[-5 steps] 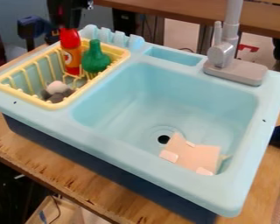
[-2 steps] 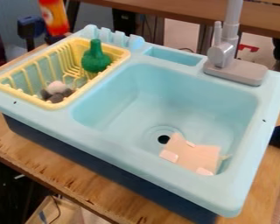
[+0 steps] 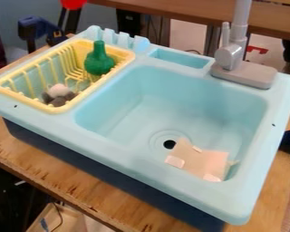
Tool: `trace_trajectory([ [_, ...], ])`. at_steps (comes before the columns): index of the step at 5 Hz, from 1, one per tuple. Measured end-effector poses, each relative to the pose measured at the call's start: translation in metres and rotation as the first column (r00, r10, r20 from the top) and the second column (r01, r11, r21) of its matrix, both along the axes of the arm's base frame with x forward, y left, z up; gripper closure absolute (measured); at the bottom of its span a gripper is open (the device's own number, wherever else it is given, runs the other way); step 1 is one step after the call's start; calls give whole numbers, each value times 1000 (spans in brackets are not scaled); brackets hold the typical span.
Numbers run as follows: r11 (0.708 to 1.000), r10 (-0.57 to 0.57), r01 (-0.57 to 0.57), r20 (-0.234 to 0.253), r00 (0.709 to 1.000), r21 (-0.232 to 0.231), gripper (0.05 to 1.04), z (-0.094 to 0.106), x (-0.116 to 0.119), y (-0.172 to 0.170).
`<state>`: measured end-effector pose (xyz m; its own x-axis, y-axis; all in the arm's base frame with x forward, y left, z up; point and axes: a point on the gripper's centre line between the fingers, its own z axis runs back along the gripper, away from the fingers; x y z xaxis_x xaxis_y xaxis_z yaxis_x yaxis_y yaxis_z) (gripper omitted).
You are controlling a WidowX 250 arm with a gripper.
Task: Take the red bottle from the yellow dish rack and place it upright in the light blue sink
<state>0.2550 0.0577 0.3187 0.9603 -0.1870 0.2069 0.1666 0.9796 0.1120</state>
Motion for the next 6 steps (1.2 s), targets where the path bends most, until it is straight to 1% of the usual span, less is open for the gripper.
trace_trajectory([
  [1, 991, -114, 109, -62, 992, -71, 744, -9, -21, -39],
  [2, 983, -177, 167, -174, 969, -70, 744, -43, -21, -78],
  [3, 987, -158, 156, -246, 956, -26, 744, -75, -3, -97],
  [4, 988, -143, 156, -303, 942, 18, 744, -104, 15, -110],
  [5, 988, -127, 149, -343, 931, 39, 744, -120, 37, -116],
  [6, 988, -115, 142, -338, 934, 56, 744, -123, 60, -118],
])
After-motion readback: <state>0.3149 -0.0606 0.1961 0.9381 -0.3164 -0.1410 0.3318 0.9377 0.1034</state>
